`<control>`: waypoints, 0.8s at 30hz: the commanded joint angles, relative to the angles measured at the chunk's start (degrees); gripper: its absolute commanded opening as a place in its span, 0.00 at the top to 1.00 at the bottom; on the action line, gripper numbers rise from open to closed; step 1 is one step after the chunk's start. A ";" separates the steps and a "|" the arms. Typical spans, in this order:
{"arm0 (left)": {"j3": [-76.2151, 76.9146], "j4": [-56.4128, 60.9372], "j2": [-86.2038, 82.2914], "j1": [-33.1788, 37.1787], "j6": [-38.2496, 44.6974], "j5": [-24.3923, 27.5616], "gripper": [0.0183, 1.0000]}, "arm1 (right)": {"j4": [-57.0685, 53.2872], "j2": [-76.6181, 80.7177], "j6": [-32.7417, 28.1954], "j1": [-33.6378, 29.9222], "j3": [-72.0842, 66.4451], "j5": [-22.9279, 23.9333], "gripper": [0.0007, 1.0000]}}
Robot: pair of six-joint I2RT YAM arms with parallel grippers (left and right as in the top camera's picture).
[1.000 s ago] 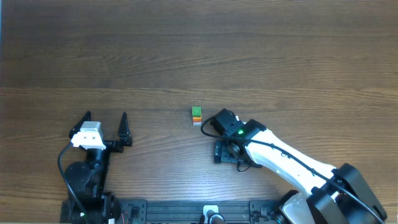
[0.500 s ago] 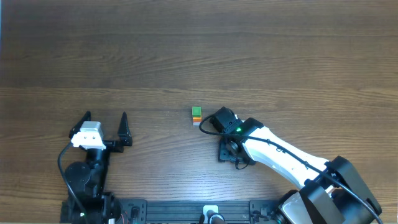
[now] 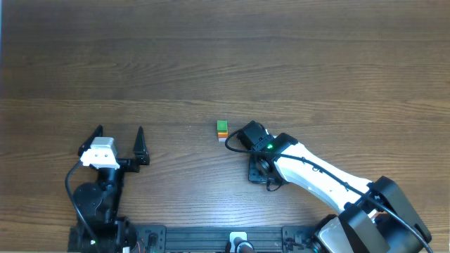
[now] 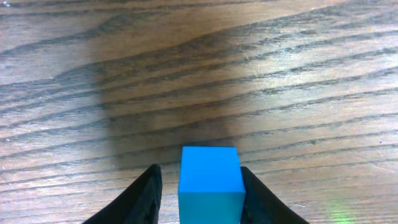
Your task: Stack Cubes
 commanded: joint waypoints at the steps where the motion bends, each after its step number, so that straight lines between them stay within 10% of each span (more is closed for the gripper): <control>1: -0.28 -0.07 -0.42 0.20 0.66 0.52 0.00 | 0.04 0.37 0.13 -0.28 -0.35 0.98 0.67; 24: -0.28 -0.07 -0.42 0.20 0.66 0.52 0.00 | -4.70 0.37 -2.91 -0.09 8.79 -0.48 0.86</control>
